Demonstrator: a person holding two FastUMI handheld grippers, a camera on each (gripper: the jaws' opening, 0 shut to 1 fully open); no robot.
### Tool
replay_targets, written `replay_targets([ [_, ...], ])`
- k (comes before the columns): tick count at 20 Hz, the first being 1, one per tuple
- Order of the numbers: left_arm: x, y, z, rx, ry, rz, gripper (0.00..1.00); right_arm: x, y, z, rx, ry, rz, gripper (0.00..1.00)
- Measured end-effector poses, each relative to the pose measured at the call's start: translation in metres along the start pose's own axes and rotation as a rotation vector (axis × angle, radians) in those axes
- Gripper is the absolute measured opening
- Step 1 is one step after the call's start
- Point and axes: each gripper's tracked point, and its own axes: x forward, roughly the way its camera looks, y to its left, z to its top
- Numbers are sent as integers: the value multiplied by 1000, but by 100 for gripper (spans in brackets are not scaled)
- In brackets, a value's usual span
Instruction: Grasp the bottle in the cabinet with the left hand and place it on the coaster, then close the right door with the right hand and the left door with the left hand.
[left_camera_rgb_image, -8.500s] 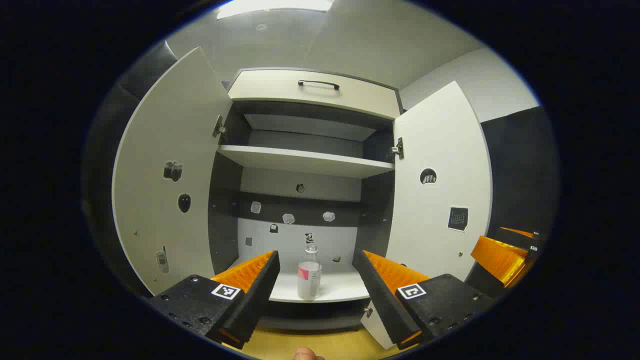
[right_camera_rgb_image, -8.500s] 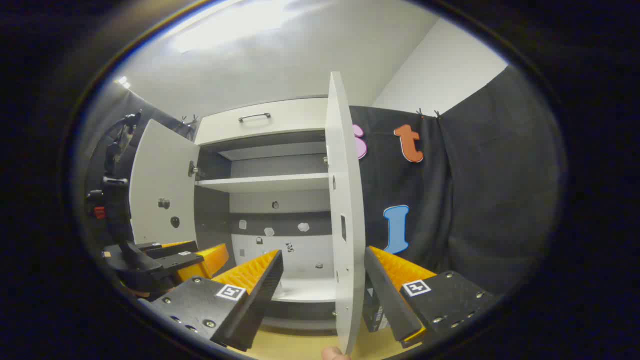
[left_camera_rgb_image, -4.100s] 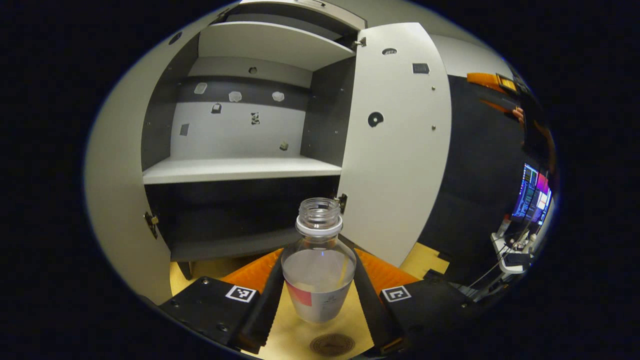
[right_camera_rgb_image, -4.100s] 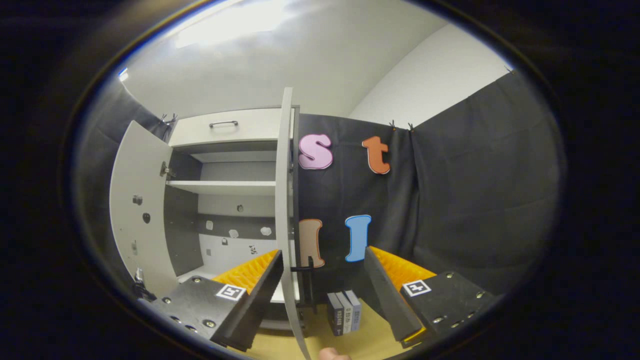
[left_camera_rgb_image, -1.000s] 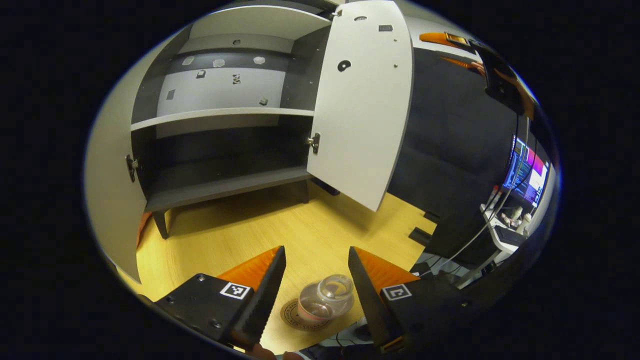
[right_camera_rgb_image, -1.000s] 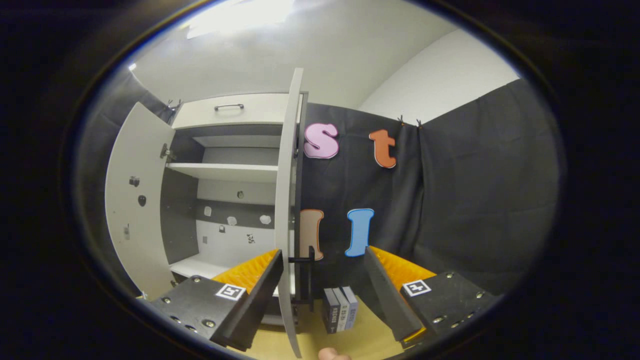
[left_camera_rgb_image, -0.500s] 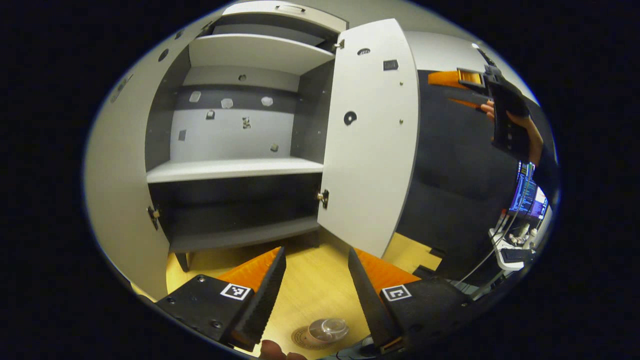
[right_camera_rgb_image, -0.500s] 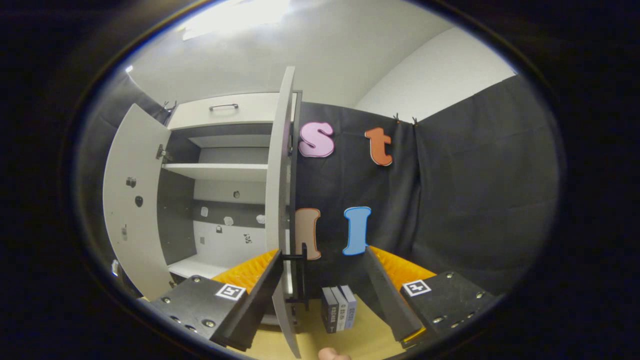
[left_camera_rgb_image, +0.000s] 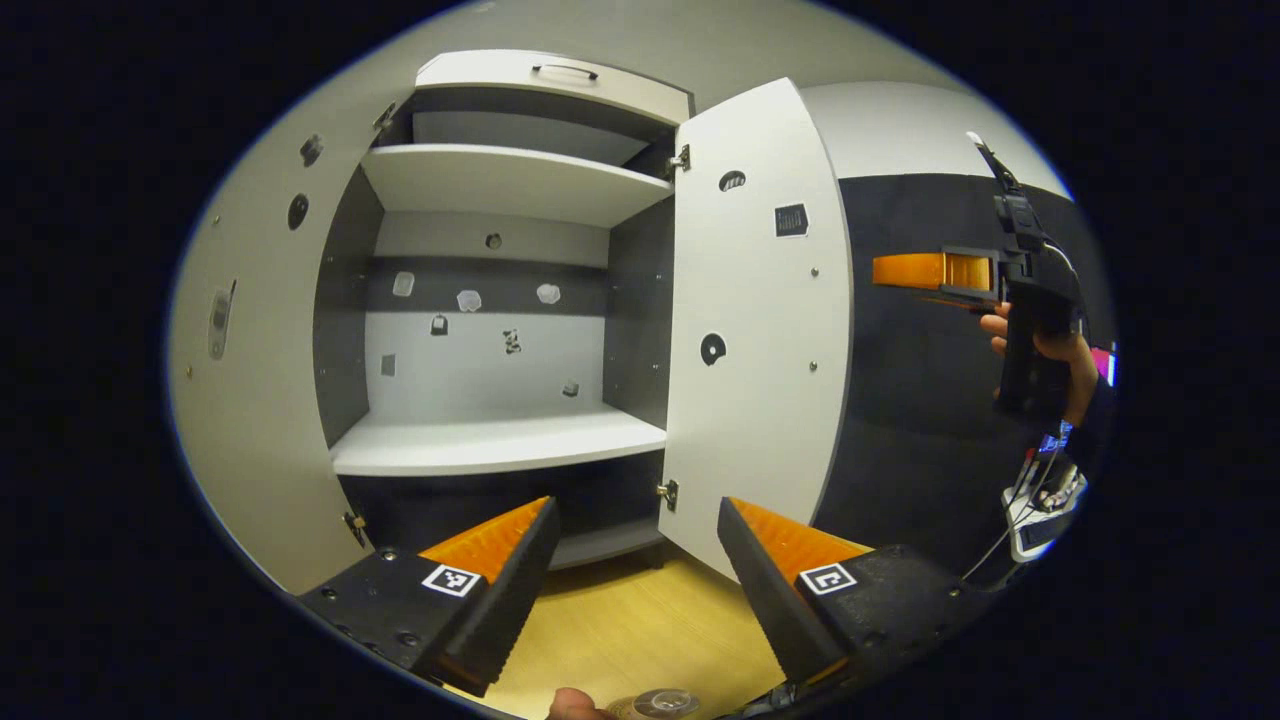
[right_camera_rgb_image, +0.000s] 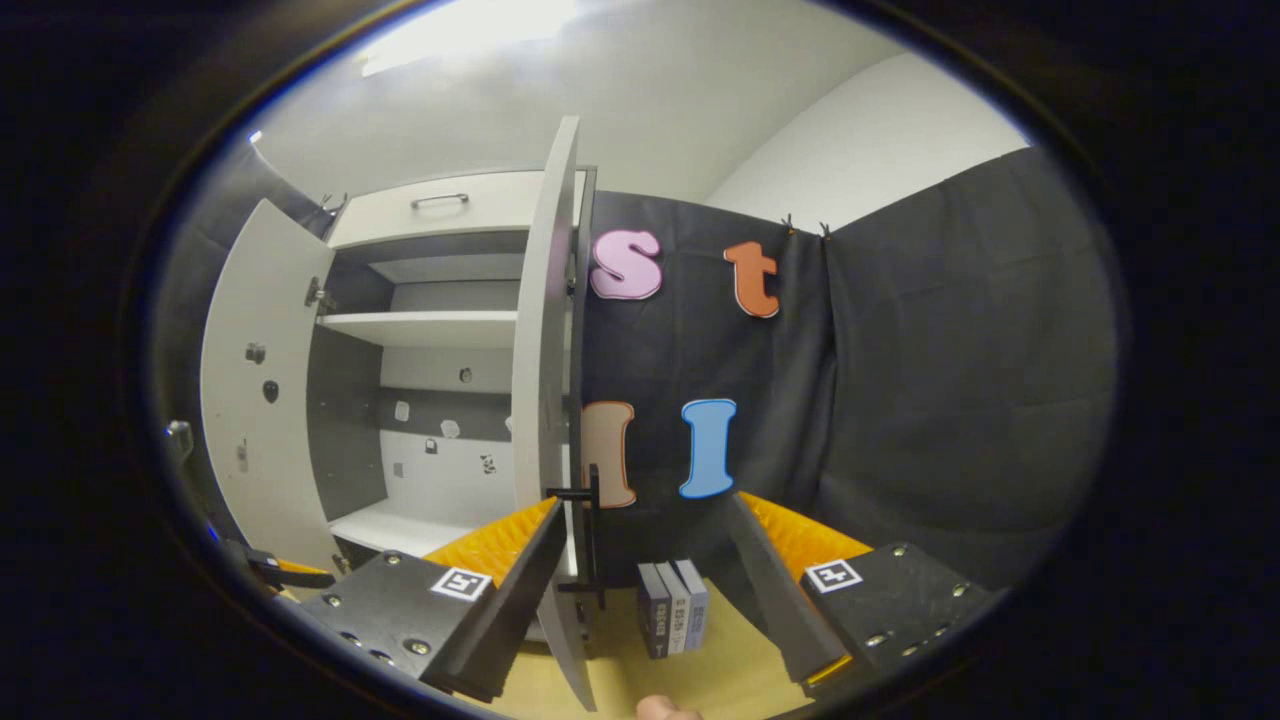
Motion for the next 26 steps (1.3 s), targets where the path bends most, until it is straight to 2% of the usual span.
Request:
replay_targets([
  [4,1,2,15,34,-19,28,99,4,1,-6,-16,13,-4,98],
  [9,-2,19,26,-21,-36,85,99,8,0,-17,-49,35,-24,98],
  [13,-10,42,28,-26,-41,160,99,12,6,-23,-53,49,-14,98],
  [19,-21,62,23,7,-27,233,98,17,11,-29,-43,69,13,96],
  [26,-26,76,21,-2,-21,274,97,17,16,-30,-21,73,33,96],
])
